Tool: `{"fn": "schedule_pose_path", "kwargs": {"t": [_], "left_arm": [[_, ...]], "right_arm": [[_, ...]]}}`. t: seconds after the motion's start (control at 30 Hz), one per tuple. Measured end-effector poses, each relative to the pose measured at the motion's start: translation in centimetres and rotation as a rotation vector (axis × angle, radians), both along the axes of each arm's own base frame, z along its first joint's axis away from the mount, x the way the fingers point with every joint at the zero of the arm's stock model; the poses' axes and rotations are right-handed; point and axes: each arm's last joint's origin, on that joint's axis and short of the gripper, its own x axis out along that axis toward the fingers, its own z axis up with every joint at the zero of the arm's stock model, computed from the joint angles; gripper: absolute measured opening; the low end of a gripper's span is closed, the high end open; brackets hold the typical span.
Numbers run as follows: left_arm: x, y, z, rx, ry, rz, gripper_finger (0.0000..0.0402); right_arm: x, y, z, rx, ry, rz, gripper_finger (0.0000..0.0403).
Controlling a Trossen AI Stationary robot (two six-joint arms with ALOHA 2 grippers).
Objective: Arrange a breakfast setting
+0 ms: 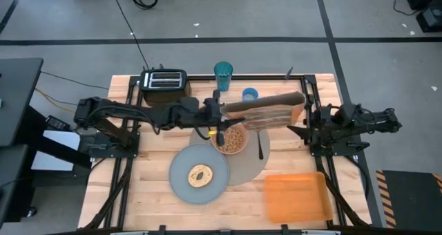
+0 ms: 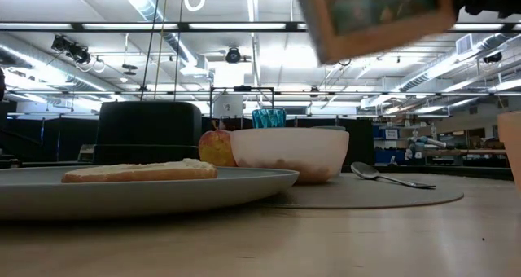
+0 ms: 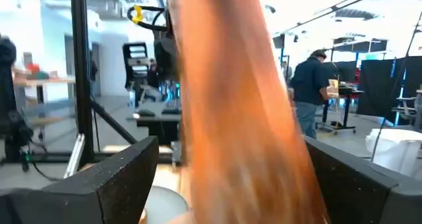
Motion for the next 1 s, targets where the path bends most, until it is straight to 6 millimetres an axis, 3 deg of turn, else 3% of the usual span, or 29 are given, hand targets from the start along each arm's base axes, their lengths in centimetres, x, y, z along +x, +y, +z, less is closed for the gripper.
{"fn": "schedule_pose_path", "kwargs": {"t": [0.2, 0.33, 0.5, 0.73, 0.87, 1.0], "left_arm": [[-0.2, 0.6, -1.8, 0.061, 0.197, 0.128, 0.0084], [-0.1, 1.0, -3.1, 0.04, 0.24, 0.126, 0.0084], [-0.1, 0.8, -3.0, 0.033, 0.231, 0.079, 0.0084], [-0.1, 0.6, -3.1, 0.026, 0.244, -0.001, 0.0084], [-0.1, 0.6, -3.2, 0.027, 0.247, -0.005, 0.009], [-0.1, 0.6, -3.2, 0.027, 0.246, -0.004, 0.0097]], "right_arm": [[0.3, 0.0, 1.5, -0.012, 0.024, -0.027, 0.036], [1.4, 0.0, 0.9, -0.046, 0.111, -0.063, 0.0354], [3.0, 0.0, 0.3, -0.097, 0.187, -0.104, 0.035], [4.7, 0.2, 0.9, -0.093, 0.117, -0.026, 0.0346], [5.5, 0.3, 0.8, -0.058, 0.104, 0.005, 0.0315], [6.2, 0.3, 0.5, -0.05, 0.125, 0.007, 0.0251]]}}
